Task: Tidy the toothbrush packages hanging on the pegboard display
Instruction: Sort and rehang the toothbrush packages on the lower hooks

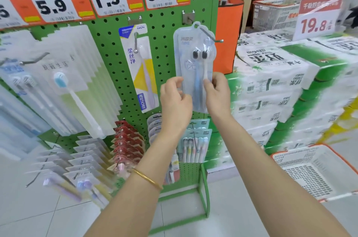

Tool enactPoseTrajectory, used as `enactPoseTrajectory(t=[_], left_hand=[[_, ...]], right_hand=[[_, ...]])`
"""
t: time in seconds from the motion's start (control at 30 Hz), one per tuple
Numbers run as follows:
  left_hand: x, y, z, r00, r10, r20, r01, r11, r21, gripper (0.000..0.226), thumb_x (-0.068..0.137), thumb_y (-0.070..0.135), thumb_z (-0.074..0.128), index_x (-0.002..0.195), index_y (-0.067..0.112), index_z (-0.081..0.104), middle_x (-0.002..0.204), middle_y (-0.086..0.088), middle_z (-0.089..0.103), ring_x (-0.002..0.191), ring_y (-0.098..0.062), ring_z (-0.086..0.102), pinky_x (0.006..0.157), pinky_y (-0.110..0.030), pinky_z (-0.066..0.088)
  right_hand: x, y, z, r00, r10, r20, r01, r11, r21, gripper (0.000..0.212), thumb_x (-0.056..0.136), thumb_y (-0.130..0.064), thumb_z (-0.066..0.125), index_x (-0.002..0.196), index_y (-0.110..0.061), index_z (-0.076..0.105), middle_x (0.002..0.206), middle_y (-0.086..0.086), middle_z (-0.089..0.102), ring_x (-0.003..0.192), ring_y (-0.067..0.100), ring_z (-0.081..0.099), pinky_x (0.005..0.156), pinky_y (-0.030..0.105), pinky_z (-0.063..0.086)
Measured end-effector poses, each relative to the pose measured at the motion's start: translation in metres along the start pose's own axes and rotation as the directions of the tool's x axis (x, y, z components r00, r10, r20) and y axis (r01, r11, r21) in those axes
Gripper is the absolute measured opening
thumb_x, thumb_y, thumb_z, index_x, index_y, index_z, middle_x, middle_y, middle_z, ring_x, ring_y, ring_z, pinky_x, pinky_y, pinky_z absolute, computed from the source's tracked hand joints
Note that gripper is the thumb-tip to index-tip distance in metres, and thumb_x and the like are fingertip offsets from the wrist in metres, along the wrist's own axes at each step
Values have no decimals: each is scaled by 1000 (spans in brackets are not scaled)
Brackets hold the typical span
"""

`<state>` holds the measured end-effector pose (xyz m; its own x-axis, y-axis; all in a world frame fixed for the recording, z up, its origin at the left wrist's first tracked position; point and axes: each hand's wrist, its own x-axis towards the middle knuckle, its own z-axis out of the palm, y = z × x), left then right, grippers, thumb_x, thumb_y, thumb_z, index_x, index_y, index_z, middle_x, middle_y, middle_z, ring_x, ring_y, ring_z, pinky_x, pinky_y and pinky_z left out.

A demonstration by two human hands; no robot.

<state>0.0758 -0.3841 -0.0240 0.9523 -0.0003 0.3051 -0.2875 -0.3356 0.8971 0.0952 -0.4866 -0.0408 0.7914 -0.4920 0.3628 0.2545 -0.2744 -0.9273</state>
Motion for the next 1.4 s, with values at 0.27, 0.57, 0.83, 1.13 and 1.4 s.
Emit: enactPoseTrajectory(t=[0.27,0.57,0.83,1.13,1.4], left_hand=[[-16,7,14,972,-67,-224,29,985,-169,28,88,1,41,111,16,48,119,-9,51,100,-16,52,96,-36,44],[-34,19,5,963,-62,-261,-14,960,-280,17,98,17,38,110,16,51,113,1,52,111,-20,51,98,-42,44],[-59,34,-2,964,-19,-266,-67,948,-310,15,101,16,36,108,16,50,106,0,54,104,-18,54,93,-38,45],[-94,29,13,995,69,-66,-86,952,-295,16,103,31,34,101,18,44,86,10,46,73,3,45,69,-7,37],[-111,-8,37,996,35,-80,-37,999,-23,57,99,37,41,147,14,19,136,11,32,117,2,35,86,-6,26]], right_hand=[[-27,-15,-27,999,8,36,-14,989,145,32,90,2,38,67,-20,35,69,-7,33,58,0,30,57,18,29],[-60,-31,-38,997,42,-69,-25,974,225,18,82,-14,32,65,-21,29,66,-8,26,54,1,24,53,20,24],[-77,-34,-50,988,80,-130,-48,972,229,33,93,-2,33,65,-20,27,67,-7,25,53,2,22,53,22,23],[-112,-13,-77,990,142,8,-141,973,183,30,90,-5,41,65,-20,37,65,-8,33,57,3,29,56,22,29],[-145,9,-96,905,314,288,-414,806,423,17,96,-10,49,85,-15,62,85,7,60,76,18,55,70,30,46]])
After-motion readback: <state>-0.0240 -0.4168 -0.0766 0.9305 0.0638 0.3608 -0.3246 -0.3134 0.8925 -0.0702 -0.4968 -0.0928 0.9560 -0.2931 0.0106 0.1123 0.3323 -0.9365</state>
